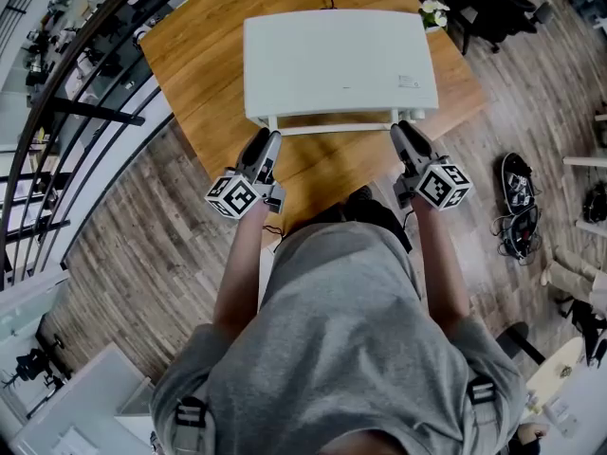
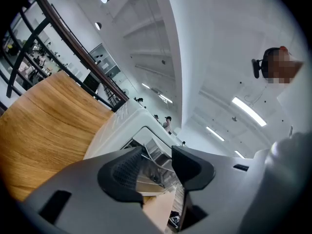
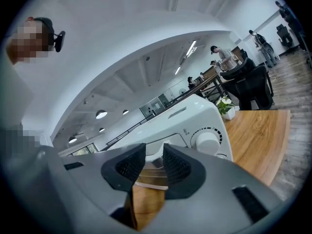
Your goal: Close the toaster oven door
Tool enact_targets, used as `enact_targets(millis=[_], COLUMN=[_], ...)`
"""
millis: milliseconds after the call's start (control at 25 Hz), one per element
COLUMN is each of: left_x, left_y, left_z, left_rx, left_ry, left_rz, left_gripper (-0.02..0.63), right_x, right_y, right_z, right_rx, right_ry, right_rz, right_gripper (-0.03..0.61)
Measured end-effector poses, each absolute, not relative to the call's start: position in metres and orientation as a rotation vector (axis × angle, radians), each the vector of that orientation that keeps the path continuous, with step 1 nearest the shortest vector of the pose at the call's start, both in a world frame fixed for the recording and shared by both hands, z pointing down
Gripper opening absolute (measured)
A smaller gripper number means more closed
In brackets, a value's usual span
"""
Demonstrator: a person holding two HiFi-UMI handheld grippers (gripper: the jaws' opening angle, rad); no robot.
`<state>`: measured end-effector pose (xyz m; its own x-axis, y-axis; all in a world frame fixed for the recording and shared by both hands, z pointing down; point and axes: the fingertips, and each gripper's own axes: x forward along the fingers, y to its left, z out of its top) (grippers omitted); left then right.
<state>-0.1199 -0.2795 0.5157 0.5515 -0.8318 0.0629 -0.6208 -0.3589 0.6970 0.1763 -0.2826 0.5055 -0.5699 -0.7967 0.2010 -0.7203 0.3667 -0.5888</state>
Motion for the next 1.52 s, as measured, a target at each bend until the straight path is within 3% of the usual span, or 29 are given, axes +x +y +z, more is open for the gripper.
enact_targets(millis=[520, 840, 1520], left_x=[-0.115, -0.095, -0.053], left_y=[-0.256, -0.244, -0.19], left_z=[0.522, 0.52, 0.512], left_rx=[2.267, 2.439, 2.552], left_ry=[-1.217, -1.237, -1.186], left_rz=[-0.137, 0.038, 0.234], left_gripper=[0.132, 0.042, 0.029], right_x=[0.167, 0.17, 0.167], right_y=[-0.249, -0.231, -0.185], right_z=[0.515, 0.525, 0.521], right_rx=[-1.554, -1.596, -1.558], right_ry=[2.667, 2.796, 3.093], right_rz=[-0.798, -0.691, -0.415], right_gripper=[0.043, 0.008, 0.008])
